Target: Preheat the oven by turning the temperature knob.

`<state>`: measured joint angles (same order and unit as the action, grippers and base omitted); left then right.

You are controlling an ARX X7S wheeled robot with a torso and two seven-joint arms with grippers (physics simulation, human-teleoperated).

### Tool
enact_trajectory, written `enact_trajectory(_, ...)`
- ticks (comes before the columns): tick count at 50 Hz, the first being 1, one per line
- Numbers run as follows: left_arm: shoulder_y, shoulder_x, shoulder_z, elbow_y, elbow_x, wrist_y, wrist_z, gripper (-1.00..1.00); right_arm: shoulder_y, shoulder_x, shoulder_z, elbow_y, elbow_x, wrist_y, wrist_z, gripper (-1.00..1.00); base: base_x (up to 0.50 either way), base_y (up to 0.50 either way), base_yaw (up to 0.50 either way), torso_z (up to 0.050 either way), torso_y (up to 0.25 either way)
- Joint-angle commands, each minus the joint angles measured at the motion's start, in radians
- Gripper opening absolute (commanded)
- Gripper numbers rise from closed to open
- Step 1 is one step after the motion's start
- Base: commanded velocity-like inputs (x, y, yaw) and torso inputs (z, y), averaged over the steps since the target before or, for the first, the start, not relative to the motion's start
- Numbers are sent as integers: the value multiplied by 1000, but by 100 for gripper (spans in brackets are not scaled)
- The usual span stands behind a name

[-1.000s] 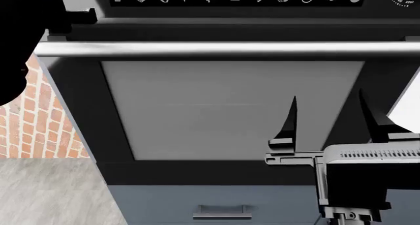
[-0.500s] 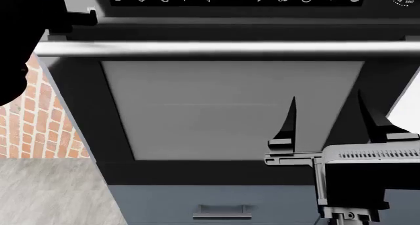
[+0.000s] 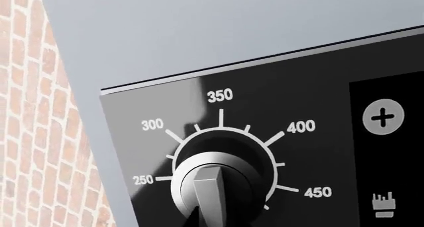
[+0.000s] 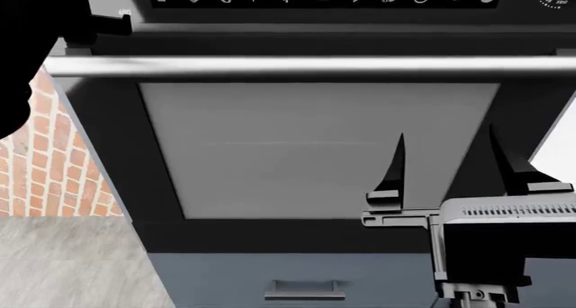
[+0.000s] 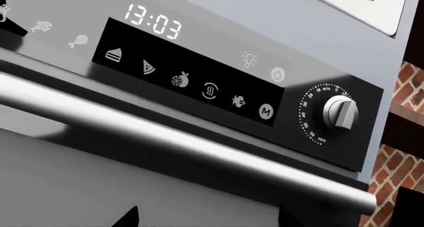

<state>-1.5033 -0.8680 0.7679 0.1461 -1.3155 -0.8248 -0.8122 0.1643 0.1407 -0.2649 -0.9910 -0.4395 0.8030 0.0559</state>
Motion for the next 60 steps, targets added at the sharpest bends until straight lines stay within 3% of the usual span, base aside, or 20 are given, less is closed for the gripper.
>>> enact_trajectory(1,-40,1,-22,-10,72,6,15,-100,1,1,-3,5,2,0,4,100,13,0,-3,0,0)
enact_trajectory(60,-71,-25,99,29,279,-17,105,-100,-1,12,-12,2,12,3,20,100,1,0,-1,1,1)
